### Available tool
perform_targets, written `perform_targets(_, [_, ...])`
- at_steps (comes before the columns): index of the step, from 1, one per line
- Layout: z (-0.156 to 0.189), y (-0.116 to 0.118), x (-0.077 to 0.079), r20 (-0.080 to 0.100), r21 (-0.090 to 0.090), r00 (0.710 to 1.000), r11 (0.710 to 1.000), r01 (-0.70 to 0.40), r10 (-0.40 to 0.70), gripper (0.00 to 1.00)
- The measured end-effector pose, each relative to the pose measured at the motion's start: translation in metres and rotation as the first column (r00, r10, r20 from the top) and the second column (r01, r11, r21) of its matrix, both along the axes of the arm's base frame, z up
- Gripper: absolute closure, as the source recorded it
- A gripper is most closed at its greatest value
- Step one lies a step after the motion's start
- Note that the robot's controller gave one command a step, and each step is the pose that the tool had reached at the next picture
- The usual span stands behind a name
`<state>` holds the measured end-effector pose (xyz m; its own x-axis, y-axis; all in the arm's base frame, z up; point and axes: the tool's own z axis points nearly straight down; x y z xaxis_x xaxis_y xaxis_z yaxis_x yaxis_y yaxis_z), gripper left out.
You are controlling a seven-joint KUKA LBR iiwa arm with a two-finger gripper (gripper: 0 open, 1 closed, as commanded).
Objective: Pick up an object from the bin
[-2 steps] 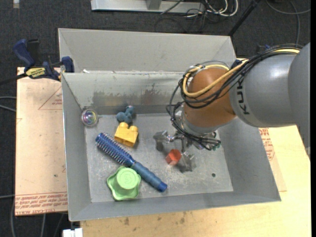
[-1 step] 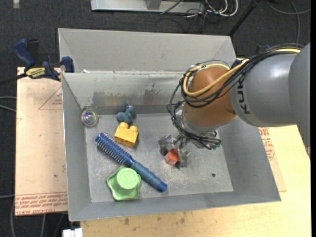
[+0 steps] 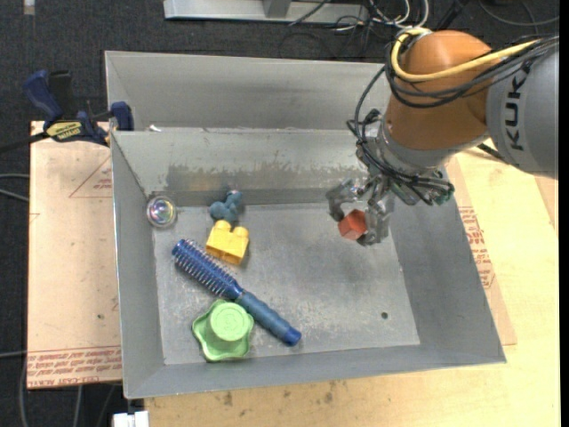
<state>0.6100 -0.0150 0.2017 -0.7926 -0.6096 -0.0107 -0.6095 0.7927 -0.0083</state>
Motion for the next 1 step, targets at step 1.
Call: perform_targets(1, [0.0208,0.0607,-0.0149,-0.008,0.001,0.833,0.833,-0.553,0.553,1.0])
